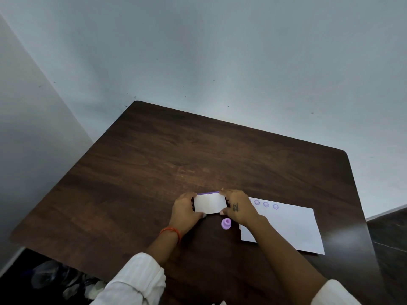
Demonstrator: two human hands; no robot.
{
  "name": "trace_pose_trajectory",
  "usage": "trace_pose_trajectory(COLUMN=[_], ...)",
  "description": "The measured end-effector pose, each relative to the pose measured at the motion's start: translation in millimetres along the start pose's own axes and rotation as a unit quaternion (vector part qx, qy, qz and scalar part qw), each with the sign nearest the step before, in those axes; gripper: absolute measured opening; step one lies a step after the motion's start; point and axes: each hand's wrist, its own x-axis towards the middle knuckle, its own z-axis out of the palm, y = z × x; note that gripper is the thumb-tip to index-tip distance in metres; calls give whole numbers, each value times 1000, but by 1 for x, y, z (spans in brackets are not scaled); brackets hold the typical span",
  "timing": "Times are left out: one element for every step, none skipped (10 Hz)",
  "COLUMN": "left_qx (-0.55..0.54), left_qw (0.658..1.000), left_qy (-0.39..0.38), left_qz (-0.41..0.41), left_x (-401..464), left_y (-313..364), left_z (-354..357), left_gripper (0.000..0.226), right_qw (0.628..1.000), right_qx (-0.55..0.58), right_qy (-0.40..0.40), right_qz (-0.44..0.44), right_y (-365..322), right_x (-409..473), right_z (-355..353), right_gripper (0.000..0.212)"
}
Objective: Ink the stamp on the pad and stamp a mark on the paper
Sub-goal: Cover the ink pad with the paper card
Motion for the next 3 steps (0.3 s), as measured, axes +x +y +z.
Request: trace_pose_trajectory(left_qx=[33, 73, 114], left_qw=[999, 997, 993], left_qy=[-20, -26, 9], left_qz=[5, 13, 34], left_x=[0, 1, 1], left_y=[6, 10, 17], left_z=[-1, -6, -12], left_gripper=[69, 76, 78], right_qw=[999, 999, 997], right_qx=[-31, -31, -35], right_qy=[-7, -1, 57], right_qz=[-6, -16, -30], right_y=[-5, -7, -16], right_x=[-2, -3, -7], right_z=[-4, -7, -12], right_gripper=[74, 80, 71])
